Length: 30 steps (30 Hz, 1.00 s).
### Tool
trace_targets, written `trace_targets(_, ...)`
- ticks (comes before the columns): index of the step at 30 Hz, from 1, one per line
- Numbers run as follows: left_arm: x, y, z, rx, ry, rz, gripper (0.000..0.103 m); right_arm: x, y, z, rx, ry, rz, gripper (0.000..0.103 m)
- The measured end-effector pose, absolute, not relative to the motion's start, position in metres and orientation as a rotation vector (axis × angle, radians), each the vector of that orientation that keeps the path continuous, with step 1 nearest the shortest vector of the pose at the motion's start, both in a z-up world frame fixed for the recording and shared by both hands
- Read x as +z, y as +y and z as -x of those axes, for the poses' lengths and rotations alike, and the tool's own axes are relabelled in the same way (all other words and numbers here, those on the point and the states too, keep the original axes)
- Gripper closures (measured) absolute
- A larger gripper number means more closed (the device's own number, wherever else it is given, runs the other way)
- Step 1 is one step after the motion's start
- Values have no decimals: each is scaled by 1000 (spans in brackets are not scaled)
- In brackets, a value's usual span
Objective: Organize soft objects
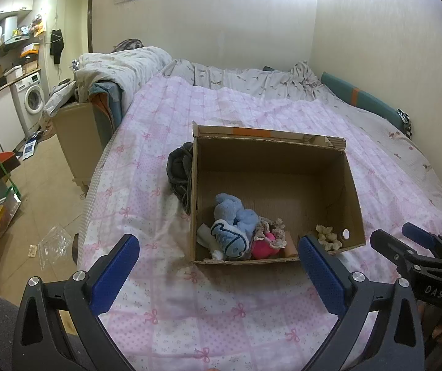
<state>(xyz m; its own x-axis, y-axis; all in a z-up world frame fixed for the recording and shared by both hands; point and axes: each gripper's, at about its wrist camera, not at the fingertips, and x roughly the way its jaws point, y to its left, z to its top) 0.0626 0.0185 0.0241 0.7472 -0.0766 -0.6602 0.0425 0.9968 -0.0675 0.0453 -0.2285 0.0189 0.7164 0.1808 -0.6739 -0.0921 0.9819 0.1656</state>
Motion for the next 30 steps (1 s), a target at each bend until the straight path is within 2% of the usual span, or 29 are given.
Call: trace_targets(30,19,19,-61,-63,730,53,0,18,-230,-46,152,756,-129,0)
